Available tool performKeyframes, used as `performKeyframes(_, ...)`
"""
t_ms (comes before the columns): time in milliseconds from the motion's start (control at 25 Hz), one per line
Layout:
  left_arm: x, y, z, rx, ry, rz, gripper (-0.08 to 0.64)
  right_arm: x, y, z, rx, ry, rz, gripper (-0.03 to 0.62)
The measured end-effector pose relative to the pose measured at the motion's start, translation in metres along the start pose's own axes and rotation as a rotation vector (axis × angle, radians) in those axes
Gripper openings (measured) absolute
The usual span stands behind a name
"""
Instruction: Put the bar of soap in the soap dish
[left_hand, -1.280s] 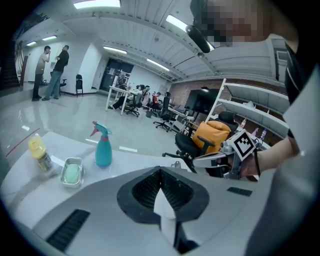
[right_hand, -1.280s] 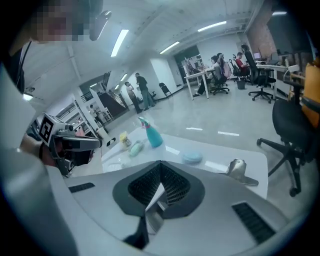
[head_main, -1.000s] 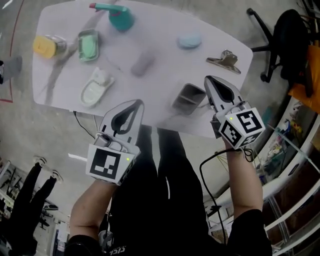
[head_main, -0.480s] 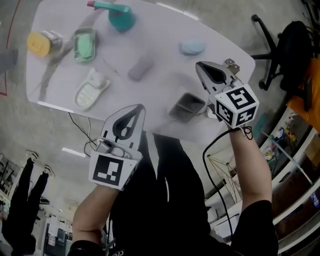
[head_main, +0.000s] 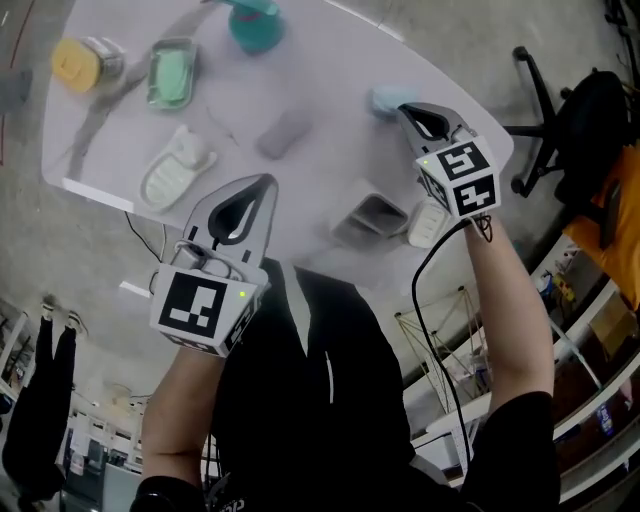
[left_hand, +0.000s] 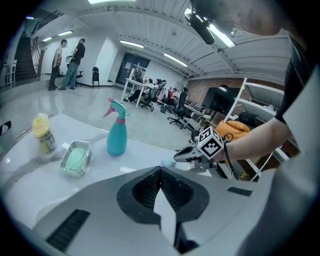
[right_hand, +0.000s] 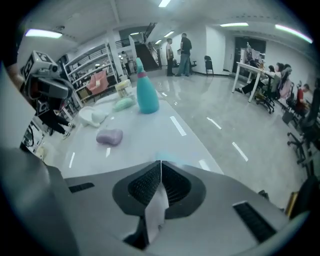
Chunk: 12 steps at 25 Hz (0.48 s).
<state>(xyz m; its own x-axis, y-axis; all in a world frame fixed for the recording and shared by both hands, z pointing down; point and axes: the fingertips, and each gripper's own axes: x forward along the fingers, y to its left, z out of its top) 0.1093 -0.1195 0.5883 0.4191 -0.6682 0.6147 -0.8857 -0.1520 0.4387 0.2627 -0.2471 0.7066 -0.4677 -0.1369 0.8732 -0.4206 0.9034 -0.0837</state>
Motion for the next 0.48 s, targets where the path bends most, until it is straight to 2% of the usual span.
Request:
performKeyframes(120, 0.002, 0.011, -0.003, 0.002, 0.016, -0.004, 0.009, 0.007, -0.004, -0.006, -0.098, 0.078, -0.002, 0.033)
performKeyframes(280, 0.004, 0.020, 0.001, -0.006, 0.009, 0.012, 0.009, 0.014, -0.006, -0.007, -0.223, 0.159, 0.028, 0.189)
performKeyframes(480, 0.012, 0.018, 0.007, -0.006, 0.000, -0.008, 0.009, 0.028, -0.012, -0.017, -0.445, 0.281, 0.064, 0.276)
